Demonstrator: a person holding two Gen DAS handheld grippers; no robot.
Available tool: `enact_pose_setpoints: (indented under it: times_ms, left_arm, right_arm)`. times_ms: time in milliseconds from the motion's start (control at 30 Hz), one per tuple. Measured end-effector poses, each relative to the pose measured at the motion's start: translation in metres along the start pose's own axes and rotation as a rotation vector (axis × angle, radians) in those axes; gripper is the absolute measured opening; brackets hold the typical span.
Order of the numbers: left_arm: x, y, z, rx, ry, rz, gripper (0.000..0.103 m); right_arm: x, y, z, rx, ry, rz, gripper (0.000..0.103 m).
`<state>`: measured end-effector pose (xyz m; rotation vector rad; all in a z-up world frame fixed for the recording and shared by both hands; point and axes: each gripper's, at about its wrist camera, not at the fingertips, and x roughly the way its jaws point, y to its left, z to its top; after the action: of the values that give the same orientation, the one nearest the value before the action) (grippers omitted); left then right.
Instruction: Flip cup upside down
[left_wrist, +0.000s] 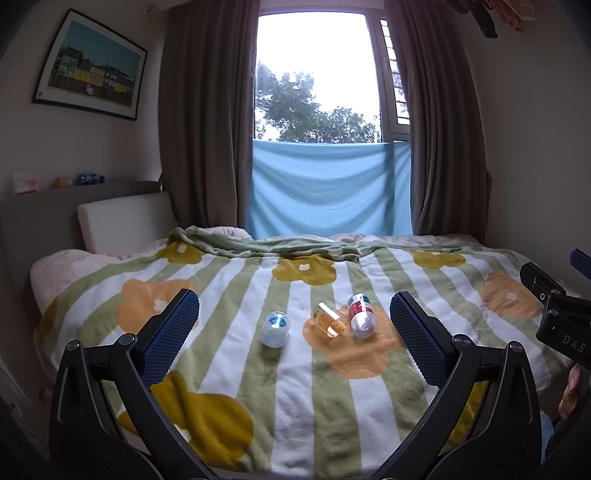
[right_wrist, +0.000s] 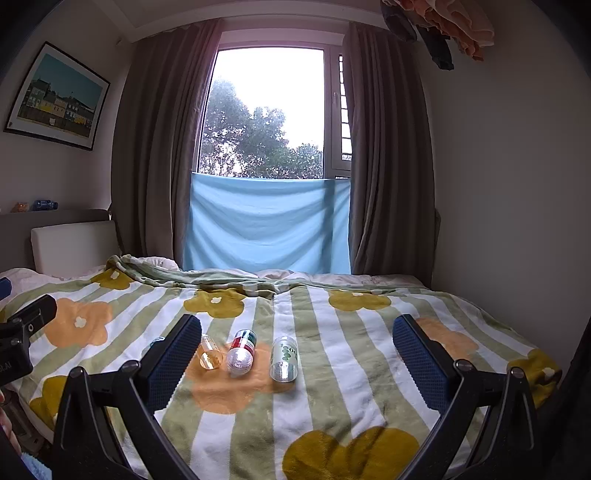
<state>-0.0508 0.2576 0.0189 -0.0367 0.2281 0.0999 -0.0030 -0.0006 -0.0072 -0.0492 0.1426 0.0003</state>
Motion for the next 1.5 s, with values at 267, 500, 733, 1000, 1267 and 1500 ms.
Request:
enact_pose_setpoints:
  times_ms: [267,500,733,1000,1267,1500]
  left_arm:
    - [0.002,-0.001,-0.001,-0.004,0.013,-0.007,0.103]
    - [0.002,-0.002,-0.001,-0.003,0.014,-0.006,0.103]
    - [0.004,-0.006,-0.004,-0.004,0.021,-0.012,0.103]
    - [0.004,-0.006,-0.004,-0.004,0.023,-0.011,0.103]
    - [0.005,-0.005,-0.005,-0.008,0.028,-0.013,0.103]
    - [0.006,-0.004,-0.006,-0.012,0.032,-0.011,0.103]
  right_arm:
    - [-0.001,0.001,-0.001,-0.002,0.003,0.001,0.103]
    - [-0.001,0.002,-0.001,-0.002,0.004,0.0,0.103]
    - [0.0,0.001,0.0,-0.001,0.005,0.001,0.103]
    - [0.0,0.005,-0.006,-0.003,0.013,0.003,0.103]
    - [-0.002,0.009,-0.01,-0.003,0.019,0.005,0.103]
    - [0.0,0.01,-0.011,-0.006,0.032,0.008,0.103]
